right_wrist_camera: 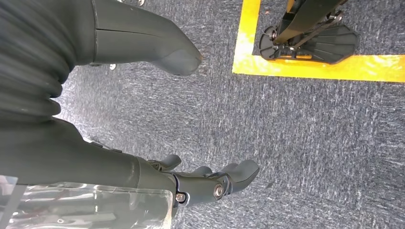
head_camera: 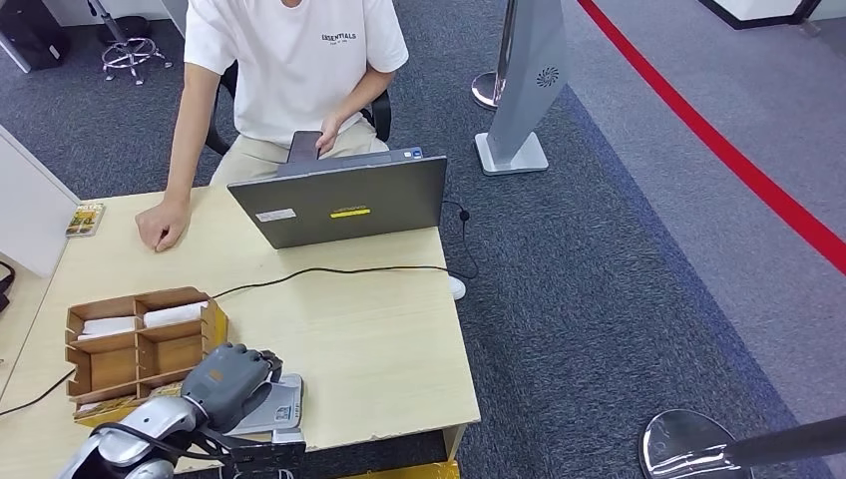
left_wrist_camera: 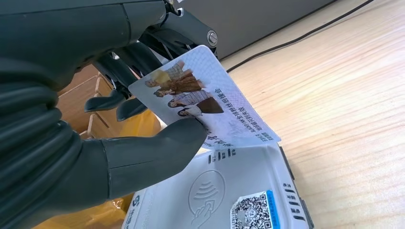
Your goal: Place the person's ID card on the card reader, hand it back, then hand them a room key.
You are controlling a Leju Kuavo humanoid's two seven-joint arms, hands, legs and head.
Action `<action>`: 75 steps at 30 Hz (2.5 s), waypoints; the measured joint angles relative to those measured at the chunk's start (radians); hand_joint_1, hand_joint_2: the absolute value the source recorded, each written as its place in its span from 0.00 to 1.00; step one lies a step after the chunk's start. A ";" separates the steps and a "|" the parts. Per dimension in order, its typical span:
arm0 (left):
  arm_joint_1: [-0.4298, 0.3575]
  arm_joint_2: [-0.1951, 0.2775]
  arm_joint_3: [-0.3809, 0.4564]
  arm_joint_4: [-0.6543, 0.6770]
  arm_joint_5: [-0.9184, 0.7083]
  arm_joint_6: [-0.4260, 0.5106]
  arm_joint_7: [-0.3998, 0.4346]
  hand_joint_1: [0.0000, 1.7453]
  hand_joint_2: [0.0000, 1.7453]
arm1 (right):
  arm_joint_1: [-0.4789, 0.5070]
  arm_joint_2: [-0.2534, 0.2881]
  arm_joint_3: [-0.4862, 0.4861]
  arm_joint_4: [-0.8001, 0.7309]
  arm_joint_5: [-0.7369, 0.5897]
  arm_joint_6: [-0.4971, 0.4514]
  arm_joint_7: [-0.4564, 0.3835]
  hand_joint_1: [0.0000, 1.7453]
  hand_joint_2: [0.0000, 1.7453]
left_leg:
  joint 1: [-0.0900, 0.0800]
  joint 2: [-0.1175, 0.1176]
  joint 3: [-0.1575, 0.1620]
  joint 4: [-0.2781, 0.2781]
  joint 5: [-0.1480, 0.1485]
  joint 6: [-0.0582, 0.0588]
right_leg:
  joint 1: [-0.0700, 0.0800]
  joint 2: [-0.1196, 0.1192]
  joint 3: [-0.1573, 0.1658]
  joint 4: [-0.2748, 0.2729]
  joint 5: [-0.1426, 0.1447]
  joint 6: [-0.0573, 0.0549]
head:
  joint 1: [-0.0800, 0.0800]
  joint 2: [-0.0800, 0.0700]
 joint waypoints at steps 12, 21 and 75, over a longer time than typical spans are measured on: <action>-0.177 -0.089 0.131 -0.072 -0.260 0.175 0.139 1.00 1.00 | 0.005 0.005 -0.017 -0.001 0.033 -0.001 -0.018 0.00 1.00 | 0.000 0.000 -0.001 0.000 0.001 0.001 | 0.000 0.000 -0.001 0.000 0.001 0.000 | 0.001 0.000; -0.207 -0.140 0.242 -0.072 -0.347 0.215 0.128 1.00 1.00 | 0.008 0.007 -0.023 -0.001 0.047 -0.002 -0.025 0.00 1.00 | 0.000 0.000 -0.002 0.000 0.001 0.001 | 0.000 0.000 -0.002 0.000 0.001 0.000 | 0.001 0.000; -0.110 -0.109 0.393 -0.085 -0.476 0.274 0.089 0.00 1.00 | 0.031 0.037 -0.082 -0.028 0.087 0.019 0.010 0.00 1.00 | 0.000 0.001 -0.002 0.000 -0.001 0.000 | 0.000 0.001 -0.004 0.000 -0.001 0.000 | 0.000 0.000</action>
